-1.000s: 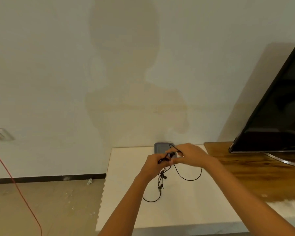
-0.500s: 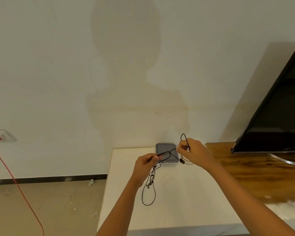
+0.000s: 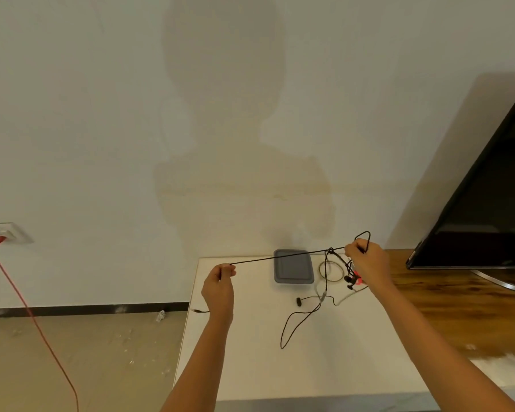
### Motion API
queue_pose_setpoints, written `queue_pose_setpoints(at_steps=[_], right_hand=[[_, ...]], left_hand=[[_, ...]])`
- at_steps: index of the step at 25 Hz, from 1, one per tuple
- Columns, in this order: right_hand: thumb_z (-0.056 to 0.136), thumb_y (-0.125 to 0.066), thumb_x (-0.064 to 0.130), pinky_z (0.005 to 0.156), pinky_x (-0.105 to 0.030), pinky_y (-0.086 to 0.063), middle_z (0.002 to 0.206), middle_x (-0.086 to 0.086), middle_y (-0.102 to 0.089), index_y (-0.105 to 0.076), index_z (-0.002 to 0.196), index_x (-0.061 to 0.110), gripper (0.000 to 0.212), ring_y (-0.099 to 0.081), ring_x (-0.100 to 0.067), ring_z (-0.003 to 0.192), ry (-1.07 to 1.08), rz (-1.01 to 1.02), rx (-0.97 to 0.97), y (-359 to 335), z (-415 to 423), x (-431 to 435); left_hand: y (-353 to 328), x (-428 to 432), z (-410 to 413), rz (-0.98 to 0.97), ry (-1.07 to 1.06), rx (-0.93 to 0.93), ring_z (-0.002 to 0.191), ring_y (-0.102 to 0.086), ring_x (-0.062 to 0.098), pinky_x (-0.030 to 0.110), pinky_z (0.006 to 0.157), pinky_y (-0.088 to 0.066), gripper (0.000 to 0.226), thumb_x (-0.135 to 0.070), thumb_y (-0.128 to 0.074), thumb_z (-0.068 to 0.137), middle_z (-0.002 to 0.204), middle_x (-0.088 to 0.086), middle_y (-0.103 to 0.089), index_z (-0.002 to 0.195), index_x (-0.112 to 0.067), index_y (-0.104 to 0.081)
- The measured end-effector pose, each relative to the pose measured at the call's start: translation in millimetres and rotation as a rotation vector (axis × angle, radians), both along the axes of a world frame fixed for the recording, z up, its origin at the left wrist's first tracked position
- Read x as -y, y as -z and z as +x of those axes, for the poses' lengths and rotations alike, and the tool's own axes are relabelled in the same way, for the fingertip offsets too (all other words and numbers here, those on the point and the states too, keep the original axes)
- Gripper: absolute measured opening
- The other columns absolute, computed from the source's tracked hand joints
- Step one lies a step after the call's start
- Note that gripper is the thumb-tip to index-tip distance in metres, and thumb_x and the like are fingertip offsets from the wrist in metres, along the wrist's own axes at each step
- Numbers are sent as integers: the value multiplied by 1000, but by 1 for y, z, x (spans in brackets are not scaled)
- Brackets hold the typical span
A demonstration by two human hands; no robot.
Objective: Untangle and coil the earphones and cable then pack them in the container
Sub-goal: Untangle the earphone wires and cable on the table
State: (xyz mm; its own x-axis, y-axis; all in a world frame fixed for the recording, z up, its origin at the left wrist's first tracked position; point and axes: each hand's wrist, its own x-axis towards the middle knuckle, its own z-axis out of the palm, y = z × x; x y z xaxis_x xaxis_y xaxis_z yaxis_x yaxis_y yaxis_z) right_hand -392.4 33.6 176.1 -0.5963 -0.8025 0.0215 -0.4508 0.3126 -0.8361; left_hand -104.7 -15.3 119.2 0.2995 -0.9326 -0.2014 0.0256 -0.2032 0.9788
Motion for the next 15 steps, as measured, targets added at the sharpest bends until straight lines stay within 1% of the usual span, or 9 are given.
queue_pose_setpoints(at_steps=[2, 4, 6, 7, 9, 10, 12, 14, 15], right_hand=[[83, -58, 16, 44, -22, -31, 44, 6, -42, -49, 56, 15, 29, -39, -10, 43, -7, -1, 10, 1, 2, 1], [85, -60, 18, 43, -20, -33, 46, 9, -52, -60, 64, 12, 22, -41, -3, 42, -42, -25, 134, 0, 5, 2], [90, -57, 18, 43, -16, -37, 66, 7, -72, -64, 73, 14, 19, -49, -1, 51, -113, -56, 366, -3, 8, 2], [92, -55, 17, 44, -16, -38, 77, 3, -76, -62, 74, 15, 19, -52, -4, 56, -145, -60, 472, -5, 10, 3], [94, -52, 18, 45, -18, -38, 86, -5, -77, -59, 77, 17, 18, -54, -9, 59, -206, -57, 563, -9, 11, 3], [95, -50, 18, 45, -18, -37, 87, -6, -76, -59, 80, 17, 18, -53, -9, 59, -244, -54, 562, -10, 12, 2], [98, -46, 18, 45, -18, -35, 85, -3, -75, -61, 86, 17, 20, -52, -9, 59, -329, -52, 528, -10, 14, 2], [100, -44, 16, 45, -17, -36, 83, 2, -72, -64, 91, 20, 22, -53, -9, 61, -400, -55, 494, -10, 19, 0], [100, -45, 15, 46, -17, -37, 83, 2, -71, -65, 92, 22, 22, -54, -9, 61, -428, -57, 486, -9, 22, 0]], left_hand=[[-5, 1, -5, -3, -90, -28, 80, -57, 10, 17, 69, -40, 21, -19, -49, 95, 84, -2, -68, 89, -13, -68], [-6, 3, -8, 22, -128, -157, 72, -54, 13, 20, 65, -43, 20, -19, -48, 95, 83, 0, -66, 88, -12, -66], [-6, 4, -7, 72, -108, -244, 68, -54, 14, 23, 63, -47, 20, -18, -47, 96, 82, 2, -63, 90, -9, -64], [-7, 5, -6, 99, -82, -231, 69, -55, 14, 23, 64, -47, 20, -18, -47, 96, 81, 3, -63, 90, -9, -64], [-10, 4, -4, 138, 25, -232, 67, -53, 13, 24, 63, -47, 21, -18, -49, 93, 75, 3, -61, 80, -11, -64], [-13, 2, -2, 148, 133, -284, 62, -51, 13, 24, 59, -45, 25, -19, -49, 92, 69, 3, -59, 72, -12, -63], [-17, -1, 1, 190, 455, -366, 57, -51, 16, 26, 54, -42, 42, -29, -45, 94, 63, 4, -60, 61, -14, -65], [-22, -7, -1, 319, 843, -183, 63, -63, 18, 29, 59, -53, 50, -35, -42, 98, 71, 8, -69, 70, -10, -75], [-24, -10, -5, 367, 1002, -27, 69, -69, 19, 30, 65, -59, 44, -35, -46, 97, 78, 10, -72, 80, -8, -76]])
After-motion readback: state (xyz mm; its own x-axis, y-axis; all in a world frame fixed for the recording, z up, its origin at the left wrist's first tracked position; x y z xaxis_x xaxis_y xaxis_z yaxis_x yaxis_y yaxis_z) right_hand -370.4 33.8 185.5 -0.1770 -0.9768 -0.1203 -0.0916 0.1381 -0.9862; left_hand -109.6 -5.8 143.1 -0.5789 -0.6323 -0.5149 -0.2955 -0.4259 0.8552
